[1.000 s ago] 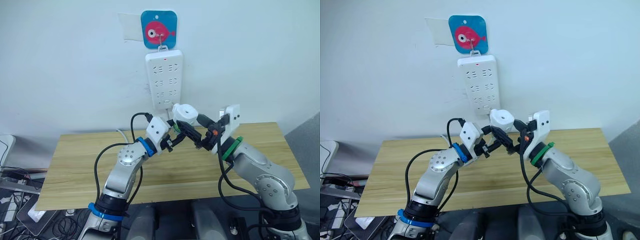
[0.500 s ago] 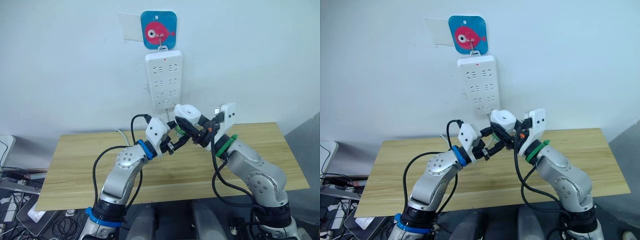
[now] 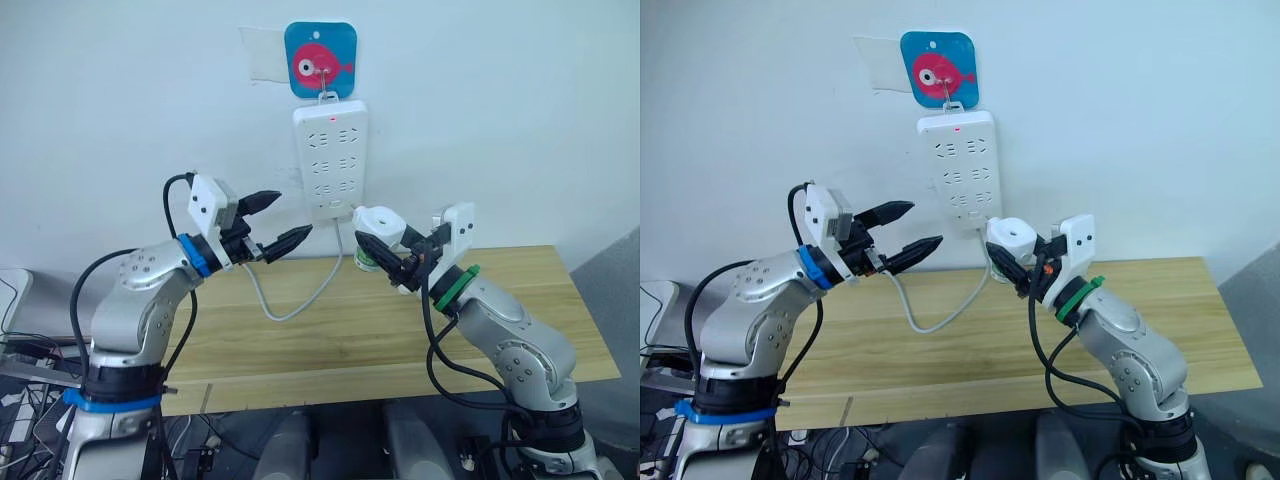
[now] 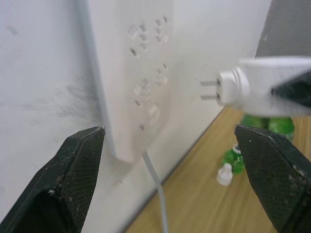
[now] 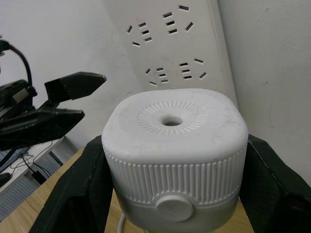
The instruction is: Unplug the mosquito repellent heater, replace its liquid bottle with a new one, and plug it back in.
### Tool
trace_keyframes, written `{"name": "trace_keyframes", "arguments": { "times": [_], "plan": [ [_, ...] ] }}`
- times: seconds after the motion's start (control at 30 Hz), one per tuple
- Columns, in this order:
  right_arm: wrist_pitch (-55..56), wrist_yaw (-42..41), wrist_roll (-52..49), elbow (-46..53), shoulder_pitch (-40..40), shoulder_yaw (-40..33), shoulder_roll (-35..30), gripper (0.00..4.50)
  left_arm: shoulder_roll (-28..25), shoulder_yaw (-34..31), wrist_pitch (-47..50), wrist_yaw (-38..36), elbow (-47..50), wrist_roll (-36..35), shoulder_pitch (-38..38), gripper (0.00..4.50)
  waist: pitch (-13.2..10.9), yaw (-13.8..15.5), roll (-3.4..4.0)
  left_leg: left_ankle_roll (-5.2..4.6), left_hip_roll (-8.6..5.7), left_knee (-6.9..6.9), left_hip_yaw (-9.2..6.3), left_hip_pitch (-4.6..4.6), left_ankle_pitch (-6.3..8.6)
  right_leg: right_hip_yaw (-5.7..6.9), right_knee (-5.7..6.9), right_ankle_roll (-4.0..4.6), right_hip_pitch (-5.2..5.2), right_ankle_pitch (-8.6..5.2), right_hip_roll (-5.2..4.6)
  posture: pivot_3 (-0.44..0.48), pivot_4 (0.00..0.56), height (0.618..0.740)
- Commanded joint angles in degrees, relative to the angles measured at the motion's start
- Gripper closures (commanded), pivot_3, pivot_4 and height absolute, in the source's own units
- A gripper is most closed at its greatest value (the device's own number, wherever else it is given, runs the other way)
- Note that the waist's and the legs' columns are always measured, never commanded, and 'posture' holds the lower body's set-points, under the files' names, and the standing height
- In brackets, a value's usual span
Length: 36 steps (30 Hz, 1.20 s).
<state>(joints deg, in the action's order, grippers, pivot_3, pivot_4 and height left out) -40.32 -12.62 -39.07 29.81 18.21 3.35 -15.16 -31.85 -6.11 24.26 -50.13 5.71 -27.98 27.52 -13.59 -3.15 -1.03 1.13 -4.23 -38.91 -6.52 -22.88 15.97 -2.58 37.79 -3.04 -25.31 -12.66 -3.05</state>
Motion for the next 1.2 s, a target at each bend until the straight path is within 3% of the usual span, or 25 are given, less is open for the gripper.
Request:
{"name": "trace_keyframes", "arguments": {
  "times": [0.03, 0.3, 0.5, 0.63, 0.87, 1.2],
  "plan": [
    [0.67, -1.06, 0.08, 0.8, 2.13, -0.69, 0.26, 1.43, -0.21, 2.49, -3.27, -5.21, -8.49, 1.51, 5.99, 0.0, 0.0, 0.01, 0.0, 0.02, 0.0, 0.0, 0.0, 0.01, -0.01, 0.0, 0.0, 0.0, 0.0, 0.0, 0.0, -0.082, 0.198, 0.74],
    [0.37, -0.36, 0.3, 0.64, 3.25, -1.74, 0.32, 1.43, 2.46, 5.88, -13.41, -12.18, -28.69, 6.74, 17.89, 0.0, 0.0, -0.39, 0.0, 0.05, 0.06, 0.01, 0.0, -0.02, -0.03, -0.01, 0.01, 0.0, -0.06, 0.0, -0.04, -0.115, 0.201, 0.74],
    [0.14, -0.06, 0.41, 1.29, 2.92, -1.43, 0.25, 1.43, 4.82, 6.27, -16.12, -16.71, -35.57, 7.52, 22.12, 0.0, 0.0, -0.64, 0.0, 0.05, 0.05, 0.0, 0.0, -0.04, -0.03, 0.0, 0.04, 0.0, -0.07, 0.0, -0.04, -0.128, 0.203, 0.74],
    [0.23, 0.09, 1.06, 1.32, 3.11, -0.81, 0.43, 1.43, 5.75, 5.61, -13.72, -19.06, -36.98, 6.29, 24.1, 0.86, 0.0, -0.9, 0.0, 0.05, 0.05, 0.0, -0.01, -0.04, -0.03, 0.0, 0.06, 0.0, -0.08, 0.0, -0.04, -0.128, 0.204, 0.74],
    [-0.4, 0.49, 2.83, 1.37, 4.19, -0.17, 0.36, 1.43, 6.34, 3.3, -8.9, -19.24, -37.7, 4.52, 25.32, 3.11, 0.0, -1.34, 0.0, 0.04, 0.04, 0.0, -0.02, -0.05, -0.02, 0.0, 0.06, 0.0, -0.08, 0.0, -0.04, -0.134, 0.203, 0.74],
    [-0.26, 1.75, 7.3, 0.21, 6.51, 1.35, 2.16, 1.43, 6.02, 3.2, -5.51, -19.66, -34.94, 4.14, 24.13, 3.19, 0.0, -1.62, 0.0, 0.05, 0.04, -0.02, -0.03, -0.04, -0.03, -0.02, 0.13, 0.0, -0.1, 0.0, -0.04, -0.123, 0.203, 0.74]
  ]
}}
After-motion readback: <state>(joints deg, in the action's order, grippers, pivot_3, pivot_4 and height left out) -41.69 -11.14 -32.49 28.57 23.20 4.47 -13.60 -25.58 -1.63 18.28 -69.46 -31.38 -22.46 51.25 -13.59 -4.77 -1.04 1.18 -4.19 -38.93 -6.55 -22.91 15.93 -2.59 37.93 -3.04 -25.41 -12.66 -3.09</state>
